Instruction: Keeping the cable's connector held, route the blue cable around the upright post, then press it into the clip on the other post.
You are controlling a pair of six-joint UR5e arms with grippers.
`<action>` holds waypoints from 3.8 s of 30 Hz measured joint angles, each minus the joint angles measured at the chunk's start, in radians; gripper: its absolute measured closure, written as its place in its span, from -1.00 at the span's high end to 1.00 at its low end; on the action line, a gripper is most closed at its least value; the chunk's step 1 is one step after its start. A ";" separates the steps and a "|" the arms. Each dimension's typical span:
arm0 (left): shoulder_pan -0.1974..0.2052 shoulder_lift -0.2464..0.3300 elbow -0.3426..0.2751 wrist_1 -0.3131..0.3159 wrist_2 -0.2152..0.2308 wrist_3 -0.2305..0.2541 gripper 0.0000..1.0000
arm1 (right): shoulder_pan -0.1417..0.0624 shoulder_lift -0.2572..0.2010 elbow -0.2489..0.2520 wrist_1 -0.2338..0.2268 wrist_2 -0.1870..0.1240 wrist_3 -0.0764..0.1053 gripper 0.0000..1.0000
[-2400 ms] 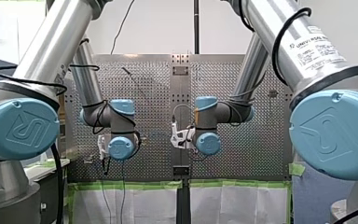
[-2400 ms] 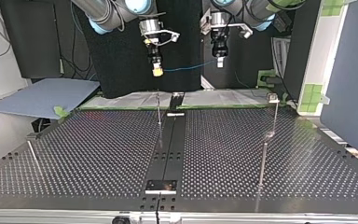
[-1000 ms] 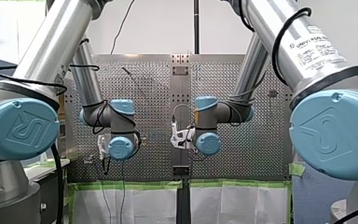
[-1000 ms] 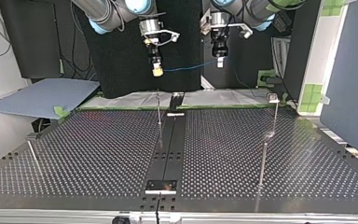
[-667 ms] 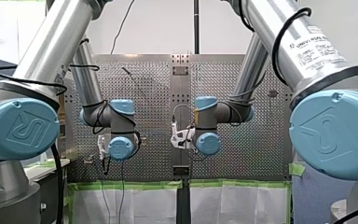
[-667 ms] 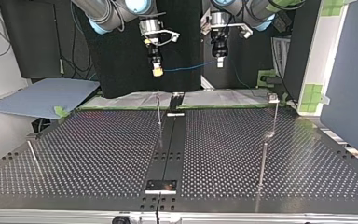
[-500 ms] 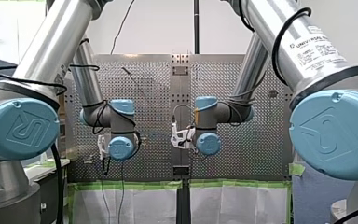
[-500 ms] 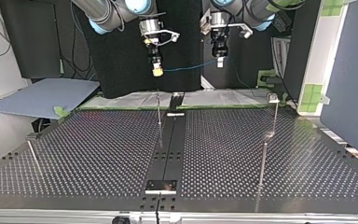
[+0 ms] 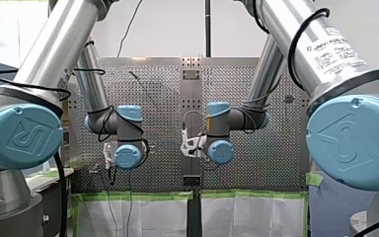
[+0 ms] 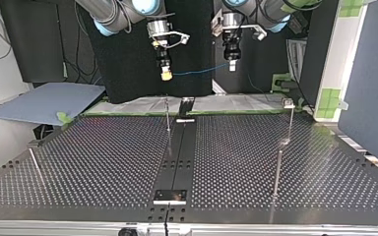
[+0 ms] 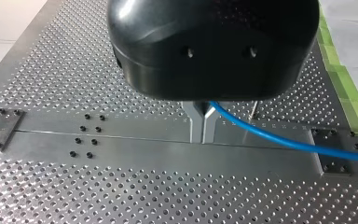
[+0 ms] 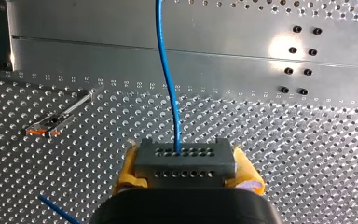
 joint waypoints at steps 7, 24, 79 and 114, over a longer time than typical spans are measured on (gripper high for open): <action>0.000 0.000 0.000 0.000 0.000 0.000 -1.00 | 0.000 0.000 0.000 0.000 0.000 0.000 -1.00; 0.000 0.000 0.000 0.000 0.000 0.000 -1.00 | 0.000 0.000 0.000 0.000 0.000 0.000 -1.00; 0.051 -0.017 -0.003 -0.054 0.009 0.083 -1.00 | 0.012 0.129 -0.005 0.072 0.006 -0.008 -1.00; 0.073 0.123 0.024 -0.210 -0.020 0.064 -1.00 | -0.022 -0.039 -0.125 0.240 -0.103 0.044 -1.00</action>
